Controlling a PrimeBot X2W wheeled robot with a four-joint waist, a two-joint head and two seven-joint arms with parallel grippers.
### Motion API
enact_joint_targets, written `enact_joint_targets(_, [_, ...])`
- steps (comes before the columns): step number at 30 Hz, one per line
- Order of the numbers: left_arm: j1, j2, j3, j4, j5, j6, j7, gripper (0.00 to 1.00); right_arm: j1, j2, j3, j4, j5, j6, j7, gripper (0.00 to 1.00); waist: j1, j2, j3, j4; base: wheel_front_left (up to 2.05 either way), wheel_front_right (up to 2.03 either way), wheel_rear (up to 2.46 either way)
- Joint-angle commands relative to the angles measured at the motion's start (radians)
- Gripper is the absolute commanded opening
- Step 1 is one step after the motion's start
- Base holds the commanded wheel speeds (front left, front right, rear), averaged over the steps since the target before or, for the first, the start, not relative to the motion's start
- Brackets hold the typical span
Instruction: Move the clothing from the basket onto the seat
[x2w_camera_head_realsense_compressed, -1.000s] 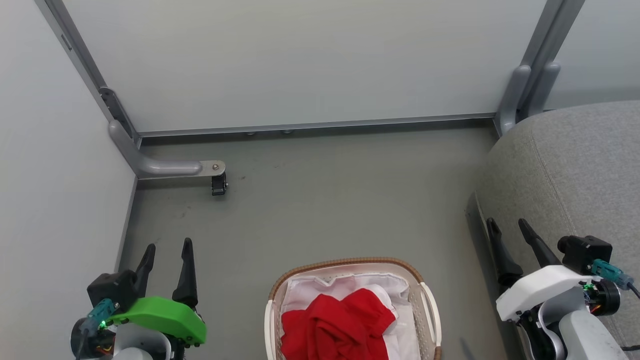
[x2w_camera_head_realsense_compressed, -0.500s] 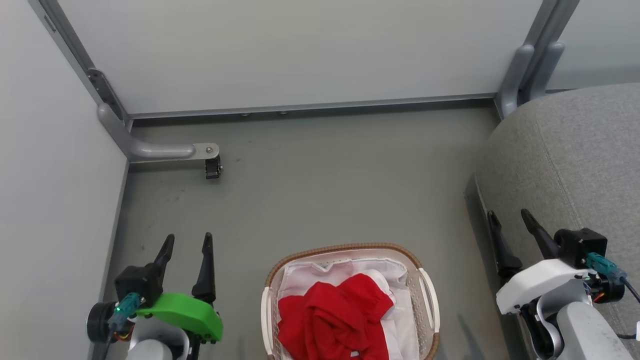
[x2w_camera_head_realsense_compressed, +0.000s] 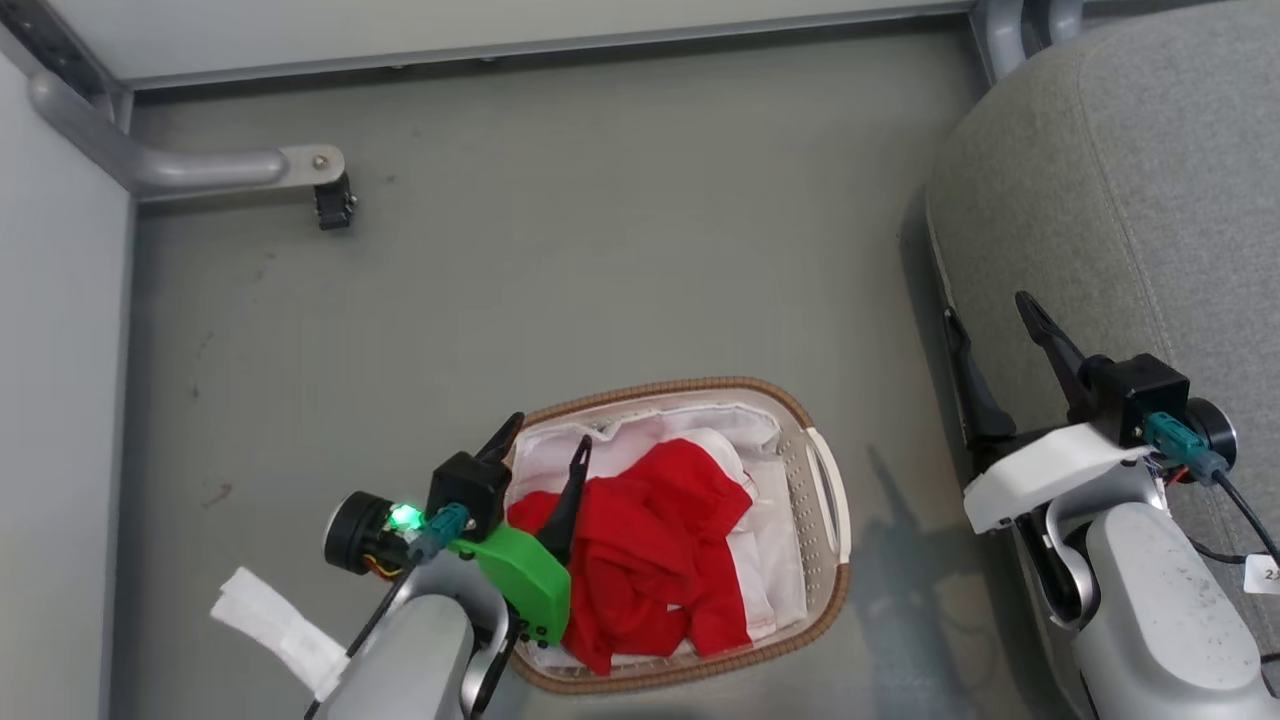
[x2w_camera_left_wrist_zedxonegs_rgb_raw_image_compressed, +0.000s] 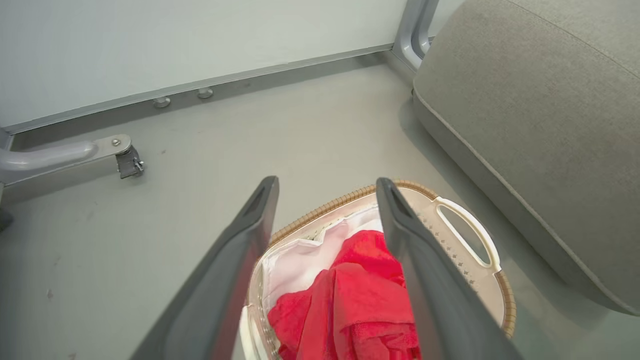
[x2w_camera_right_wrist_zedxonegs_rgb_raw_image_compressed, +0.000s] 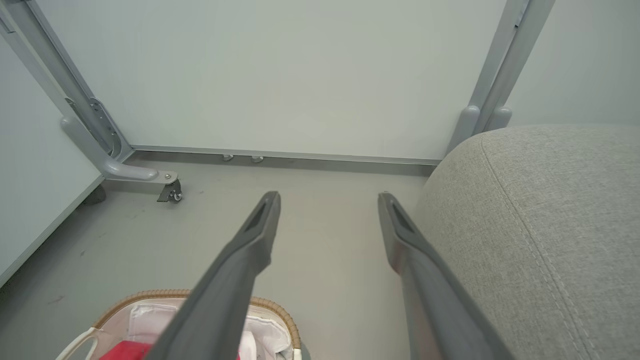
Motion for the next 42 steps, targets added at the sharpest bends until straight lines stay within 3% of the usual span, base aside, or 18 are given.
enact_joint_targets(1, [-0.045, 0.007, -0.039, 0.032, 0.002, -0.004, -0.008, 1.00, -0.030, 0.002, 0.004, -0.010, -0.025, 0.000, -0.009, 1.00, 0.0000, 0.0027, 0.124, -0.067, 0.00, 0.00, 0.00])
enact_joint_targets(14, [-0.247, 0.017, -0.292, 0.443, -0.112, -0.003, -0.029, 1.00, -0.100, 0.017, 0.025, -0.031, -0.115, 0.000, -0.033, 1.00, 0.0000, 0.0031, 0.347, -0.116, 0.00, 0.00, 0.00])
enact_joint_targets(27, [-0.372, 0.011, -0.487, 0.530, -0.278, -0.004, -0.025, 1.00, -0.155, 0.045, 0.046, -0.047, -0.110, 0.000, -0.035, 1.00, 0.0000, 0.0031, 0.458, -0.151, 0.00, 0.00, 0.00])
enact_joint_targets(28, [-0.373, 0.009, -0.510, 0.524, -0.290, -0.004, -0.018, 0.61, -0.156, 0.047, 0.047, -0.045, -0.108, 0.000, -0.035, 1.00, 0.0000, 0.0031, 0.457, -0.154, 0.00, 0.00, 0.00])
enact_joint_targets(29, [-0.377, 0.008, -0.524, 0.521, -0.303, -0.004, -0.018, 0.00, -0.156, 0.048, 0.049, -0.042, -0.108, 0.000, -0.035, 1.00, 0.0000, 0.0031, 0.454, -0.156, 0.00, 0.00, 0.00])
enact_joint_targets(36, [-0.357, 0.028, -0.584, 0.507, -0.403, -0.004, -0.027, 0.00, -0.121, 0.057, 0.045, -0.018, -0.099, 0.000, -0.035, 1.00, 0.0000, 0.0031, 0.367, -0.155, 0.00, 0.00, 0.00])
enact_joint_targets(42, [-0.322, 0.053, -0.533, 0.413, -0.408, -0.004, -0.034, 0.00, -0.082, 0.052, 0.032, 0.002, -0.088, 0.000, -0.034, 1.00, 0.0000, 0.0031, 0.238, -0.121, 0.00, 0.00, 0.00])
